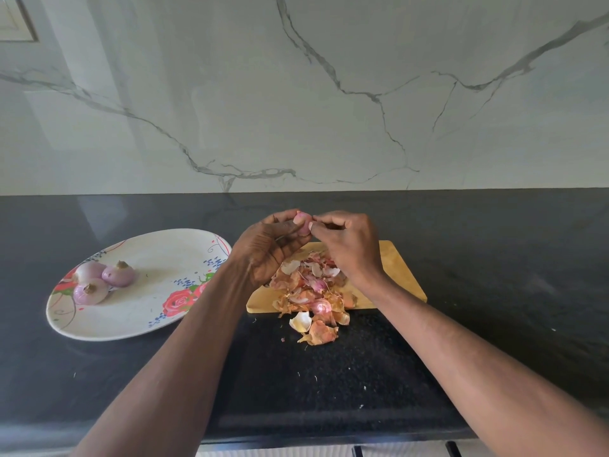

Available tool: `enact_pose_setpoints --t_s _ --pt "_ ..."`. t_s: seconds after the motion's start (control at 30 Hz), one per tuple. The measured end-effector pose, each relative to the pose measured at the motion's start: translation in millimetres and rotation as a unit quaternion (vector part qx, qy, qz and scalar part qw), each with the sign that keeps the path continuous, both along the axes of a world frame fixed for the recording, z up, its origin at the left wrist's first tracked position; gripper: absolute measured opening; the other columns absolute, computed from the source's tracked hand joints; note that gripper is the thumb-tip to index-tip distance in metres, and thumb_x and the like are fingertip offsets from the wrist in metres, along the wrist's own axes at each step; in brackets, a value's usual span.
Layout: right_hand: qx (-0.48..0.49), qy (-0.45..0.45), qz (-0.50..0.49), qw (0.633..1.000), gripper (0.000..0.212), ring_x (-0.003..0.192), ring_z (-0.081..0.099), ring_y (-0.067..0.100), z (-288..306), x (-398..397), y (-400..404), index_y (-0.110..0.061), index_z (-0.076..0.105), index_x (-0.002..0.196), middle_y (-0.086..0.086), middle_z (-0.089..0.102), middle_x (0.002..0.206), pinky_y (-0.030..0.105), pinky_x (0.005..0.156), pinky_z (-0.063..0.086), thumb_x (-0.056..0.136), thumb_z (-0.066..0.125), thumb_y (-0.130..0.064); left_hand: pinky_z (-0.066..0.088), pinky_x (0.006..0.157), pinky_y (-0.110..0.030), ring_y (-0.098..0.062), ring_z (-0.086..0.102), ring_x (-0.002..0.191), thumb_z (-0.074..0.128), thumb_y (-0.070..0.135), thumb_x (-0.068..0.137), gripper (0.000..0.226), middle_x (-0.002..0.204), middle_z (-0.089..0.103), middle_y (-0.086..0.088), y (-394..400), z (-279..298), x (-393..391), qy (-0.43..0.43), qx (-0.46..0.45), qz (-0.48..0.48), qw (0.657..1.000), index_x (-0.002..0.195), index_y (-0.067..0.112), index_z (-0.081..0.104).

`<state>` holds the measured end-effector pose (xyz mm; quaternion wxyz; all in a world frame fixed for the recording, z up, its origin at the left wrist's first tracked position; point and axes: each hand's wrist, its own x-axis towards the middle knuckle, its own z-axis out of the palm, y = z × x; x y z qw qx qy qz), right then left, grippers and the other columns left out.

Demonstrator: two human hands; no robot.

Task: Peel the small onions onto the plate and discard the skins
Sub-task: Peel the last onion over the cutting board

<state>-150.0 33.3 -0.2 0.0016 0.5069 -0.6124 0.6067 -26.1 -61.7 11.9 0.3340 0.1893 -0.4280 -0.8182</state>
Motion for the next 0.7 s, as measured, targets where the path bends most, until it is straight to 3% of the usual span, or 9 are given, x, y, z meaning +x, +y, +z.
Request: enact_pose_setpoints --t_s 0.2,0.3,0.47,0.6,0.7 --pt "-0.006 -0.033 0.008 0.999 0.007 0.067 0.069 0.011 0.3 -1.7 2.3 -0.007 0.08 0.079 -0.001 0.074 0.074 0.026 0.06 0.055 0.085 0.075 -0.008 0.063 0.08 -0.034 -0.019 0.074 0.079 0.066 -0.005 0.08 0.021 0.092 0.075 -0.016 3.1 0.3 0.8 -0.006 0.027 -0.003 1.0 0.101 -0.002 0.069" --pt "0.006 -0.056 0.004 0.998 0.009 0.062 0.068 0.013 0.4 0.1 2.5 -0.007 0.078 0.074 0.0 0.073 0.067 0.021 0.057 0.052 0.083 0.077 -0.01 0.063 0.076 -0.032 -0.021 0.073 0.082 0.068 -0.001 0.074 0.027 0.092 0.074 -0.016 5.3 0.7 1.1 -0.018 0.021 -0.011 1.0 0.101 -0.003 0.069" --pt "0.013 -0.082 0.014 0.996 0.01 0.069 0.072 0.01 4.1 0.0 2.6 -0.007 0.078 0.082 0.0 0.075 0.073 0.018 0.062 0.054 0.088 0.071 -0.01 0.063 0.079 -0.033 -0.029 0.072 0.091 0.068 0.0 0.073 0.029 0.095 0.074 -0.02 5.5 1.5 2.3 -0.003 0.025 -0.008 1.0 0.102 -0.003 0.07" --pt "0.038 -0.062 0.025 0.997 0.011 0.073 0.073 0.015 6.5 0.6 5.0 -0.013 0.08 0.08 -0.005 0.076 0.073 0.036 0.073 0.061 0.086 0.075 -0.02 0.063 0.076 -0.032 -0.023 0.074 0.08 0.067 -0.005 0.076 0.027 0.094 0.075 -0.017 4.0 0.7 0.7 0.003 0.028 -0.002 1.0 0.102 -0.003 0.069" --pt "0.031 -0.092 0.03 0.995 0.009 0.071 0.073 0.015 6.8 1.9 5.9 -0.011 0.08 0.075 -0.002 0.076 0.07 0.036 0.072 0.061 0.083 0.077 -0.015 0.063 0.076 -0.033 -0.023 0.074 0.08 0.066 -0.007 0.082 0.021 0.094 0.075 -0.017 2.3 -1.4 -0.4 -0.007 0.023 -0.001 1.0 0.102 -0.002 0.07"
